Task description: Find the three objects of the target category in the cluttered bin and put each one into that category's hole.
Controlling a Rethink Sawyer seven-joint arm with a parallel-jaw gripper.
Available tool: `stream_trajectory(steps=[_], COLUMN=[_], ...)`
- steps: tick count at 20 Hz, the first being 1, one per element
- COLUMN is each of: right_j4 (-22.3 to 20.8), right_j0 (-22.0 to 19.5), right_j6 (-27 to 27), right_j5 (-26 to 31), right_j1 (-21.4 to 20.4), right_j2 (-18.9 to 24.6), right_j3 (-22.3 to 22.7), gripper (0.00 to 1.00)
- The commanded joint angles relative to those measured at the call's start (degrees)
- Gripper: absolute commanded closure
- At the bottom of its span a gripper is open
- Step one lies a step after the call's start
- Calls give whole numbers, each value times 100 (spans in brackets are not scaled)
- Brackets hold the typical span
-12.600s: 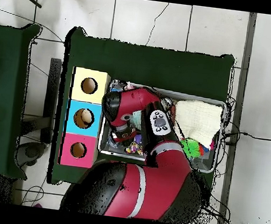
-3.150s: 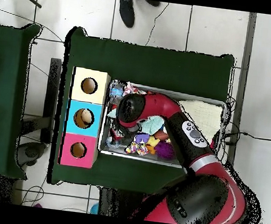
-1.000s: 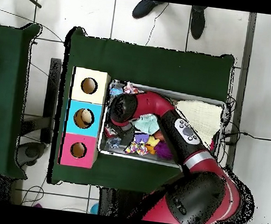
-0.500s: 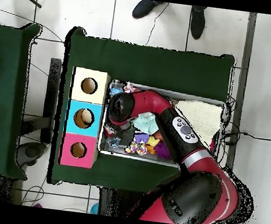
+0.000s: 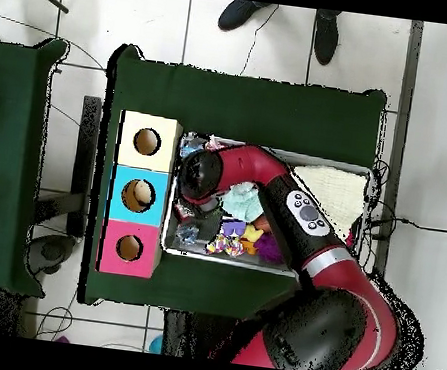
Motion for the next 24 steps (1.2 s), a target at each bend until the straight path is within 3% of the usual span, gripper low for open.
stream_trajectory(steps=[1, 4, 17, 21, 24], right_j4=[-440, -492, -330, -402, -225], right_j0=[145, 253, 398, 358, 234], right_j6=[-1732, -1916, -2107, -2052, -1893], right_j5=[402, 853, 1945, 1933, 1733], right_j1=[-405, -565, -440, -467, -256], right_j2=[-317, -415, -459, -395, -305], right_j3=[-269, -359, -585, -547, -491], gripper=[0, 0, 0, 0, 0])
